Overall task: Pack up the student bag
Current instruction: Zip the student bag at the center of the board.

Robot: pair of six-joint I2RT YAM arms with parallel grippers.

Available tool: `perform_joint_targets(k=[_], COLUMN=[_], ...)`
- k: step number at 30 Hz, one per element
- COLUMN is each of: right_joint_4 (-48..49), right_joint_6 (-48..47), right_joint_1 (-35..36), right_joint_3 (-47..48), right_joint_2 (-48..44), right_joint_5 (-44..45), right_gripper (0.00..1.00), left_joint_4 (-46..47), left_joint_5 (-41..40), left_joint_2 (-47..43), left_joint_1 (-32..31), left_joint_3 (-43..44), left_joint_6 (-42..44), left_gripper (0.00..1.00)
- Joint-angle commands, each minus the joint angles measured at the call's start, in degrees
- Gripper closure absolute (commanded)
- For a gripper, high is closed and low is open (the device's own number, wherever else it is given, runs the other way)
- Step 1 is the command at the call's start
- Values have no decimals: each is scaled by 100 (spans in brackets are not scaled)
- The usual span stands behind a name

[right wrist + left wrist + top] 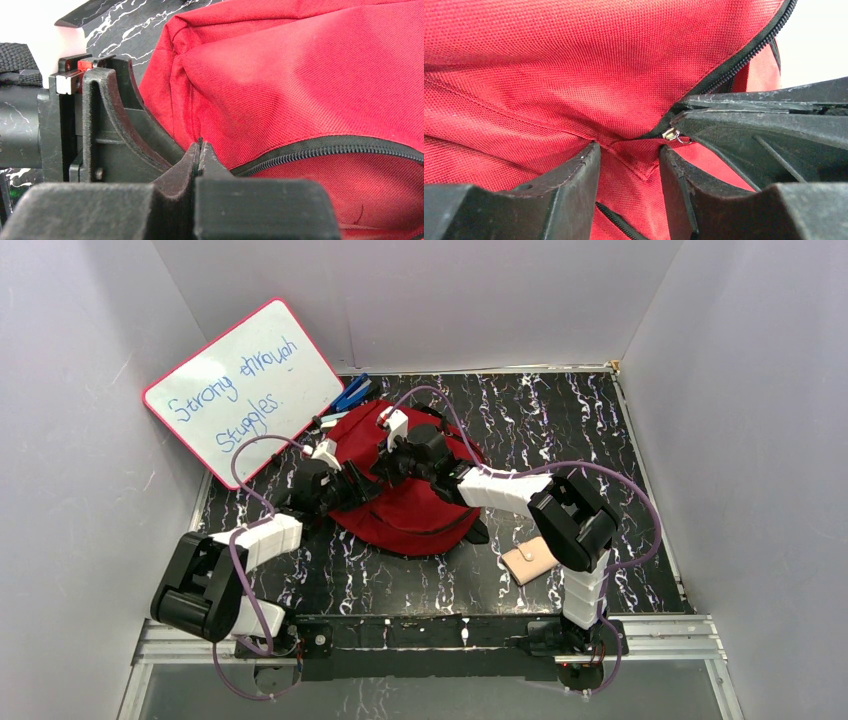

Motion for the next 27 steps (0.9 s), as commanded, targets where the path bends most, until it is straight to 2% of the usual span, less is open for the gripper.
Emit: perform_joint_targets(k=[1,4,9,10,17,27], right_joint_4=[440,436,391,336,-84,121], right_joint_6=[148,192,126,34,-782,-880], right_joint_1=[-30,-32,-30,-32,-80,-527], right_joint_3=[68,63,29,32,211,321], right_joint_2=[-250,-224,-224,-233,-190,-56], right_joint_5=[-136,-166,45,178,1318,1355], right_gripper=[100,100,100,100,100,100], left_joint_4=[112,146,193,217,261,-30], left_joint_5=[-78,-66,13,29,131,143], left_joint_2=[86,26,96,101,59,-273], left_joint_1=[-44,-117,-134,-134,-134,-136], left_joint_3=[237,214,225,201,77,-19], left_joint_6=[433,512,569,558,511,406], left_gripper=[57,64,97,100,100,100])
